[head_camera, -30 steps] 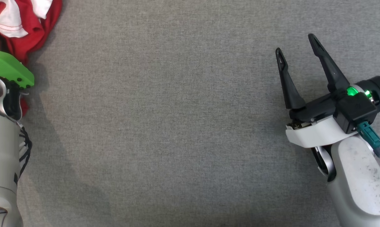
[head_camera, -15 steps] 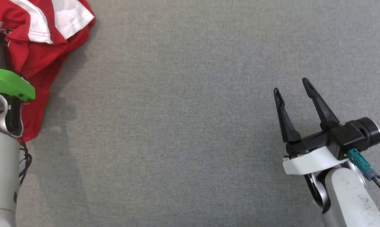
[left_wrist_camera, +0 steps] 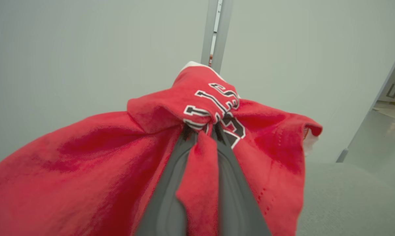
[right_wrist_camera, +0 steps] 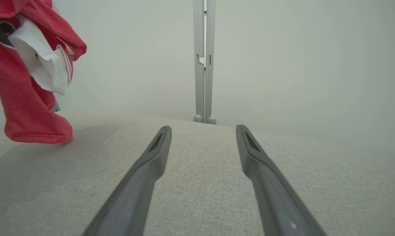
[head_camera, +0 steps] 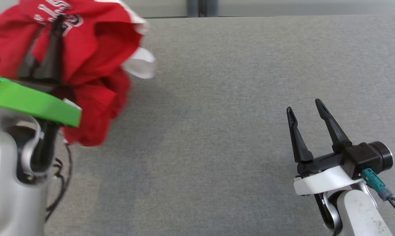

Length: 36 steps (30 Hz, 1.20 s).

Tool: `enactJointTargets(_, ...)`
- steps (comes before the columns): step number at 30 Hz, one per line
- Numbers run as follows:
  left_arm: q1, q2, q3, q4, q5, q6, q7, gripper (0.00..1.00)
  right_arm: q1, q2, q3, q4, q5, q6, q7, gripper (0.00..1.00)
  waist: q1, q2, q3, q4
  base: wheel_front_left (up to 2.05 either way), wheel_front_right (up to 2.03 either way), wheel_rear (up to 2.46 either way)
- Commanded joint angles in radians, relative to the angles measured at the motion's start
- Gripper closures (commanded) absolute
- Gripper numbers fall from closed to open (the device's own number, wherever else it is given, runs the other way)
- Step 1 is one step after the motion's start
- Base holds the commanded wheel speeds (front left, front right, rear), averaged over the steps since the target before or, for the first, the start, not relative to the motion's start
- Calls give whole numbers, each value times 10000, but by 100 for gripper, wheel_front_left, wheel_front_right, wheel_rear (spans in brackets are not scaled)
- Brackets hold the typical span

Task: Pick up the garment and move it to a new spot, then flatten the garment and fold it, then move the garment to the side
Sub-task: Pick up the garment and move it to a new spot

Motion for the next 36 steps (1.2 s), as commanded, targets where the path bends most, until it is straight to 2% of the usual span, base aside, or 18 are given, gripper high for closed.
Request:
enactJointTargets(1, 311, -145, -162, -790, -235, 141, 279, 100, 45, 39, -16, -48, 46, 4, -32, 0, 1, 0, -121, -751, 0, 0, 0)
enactJointTargets(4, 630, -398, -796, -2142, -225, 245, 819, 100, -19, 121, -74, -124, 66, 4, -32, 0, 1, 0, -94, -1313, 0, 0, 0)
enactJointTargets(7, 843, -805, -1613, -2832, -216, 263, 1163, 100, -30, 213, -62, -152, 105, 4, -32, 0, 1, 0, -91, -2010, 0, 0, 0)
enactJointTargets(14, 630, -1984, -3212, -2204, -57, -24, 908, 100, 122, 316, -160, -220, 183, 4, -32, 0, 1, 0, 13, -3485, 0, 0, 0)
enactJointTargets(16, 689, -2240, -3471, -1646, -97, -63, 668, 100, 264, 318, -305, -242, 206, 4, -32, 0, 1, 0, 7, -3806, 0, 0, 0)
enactJointTargets(18, 546, -1946, -3641, -802, 697, -80, 286, 100, 357, 340, -386, -243, 248, 4, -32, 0, 1, 0, 9, -4093, 0, 0, 0)
enactJointTargets(20, 937, -2127, -3746, 263, 673, -29, -58, 100, 435, 349, -408, -205, 404, 4, -32, 0, 1, 0, -9, -4366, 0, 0, 0)
enactJointTargets(21, 1046, -2038, -3782, 877, 857, -47, -258, 100, 525, 342, -457, -181, 513, 3, -32, 0, 1, 0, -36, -4461, 0, 0, 0)
enactJointTargets(27, 1585, -1882, -4194, 4150, 1400, -229, -1550, 100, 888, 345, -606, -96, 673, 4, -32, 0, 1, 0, -240, -4523, 0, 0, 0)
enactJointTargets(28, 1614, -1890, -4296, 4451, 1518, -290, -1781, 82, 922, 343, -620, -80, 666, 4, -32, 0, 1, 0, -279, -4495, 0, 0, 0)
enactJointTargets(29, 1705, -2003, -4323, 4786, 1447, -332, -2081, 53, 939, 343, -639, -75, 667, 4, -32, 0, 1, 0, -331, -4445, 0, 0, 0)
enactJointTargets(30, 1762, -2065, -4331, 5021, 1425, -366, -2363, 0, 961, 342, -665, -92, 647, 4, -32, 0, 1, 0, -401, -4369, 0, 0, 0)
enactJointTargets(33, 1840, -2131, -4312, 5284, 1544, -337, -3172, 0, 1034, 344, -731, -121, 475, 4, -32, 0, 1, 0, -595, -4068, 0, 0, 0)
enactJointTargets(36, 2126, -2208, -4070, 5125, 1605, -105, -3776, 0, 1082, 343, -780, -131, 266, 4, -32, 0, 1, 0, -873, -3734, 0, 0, 0)
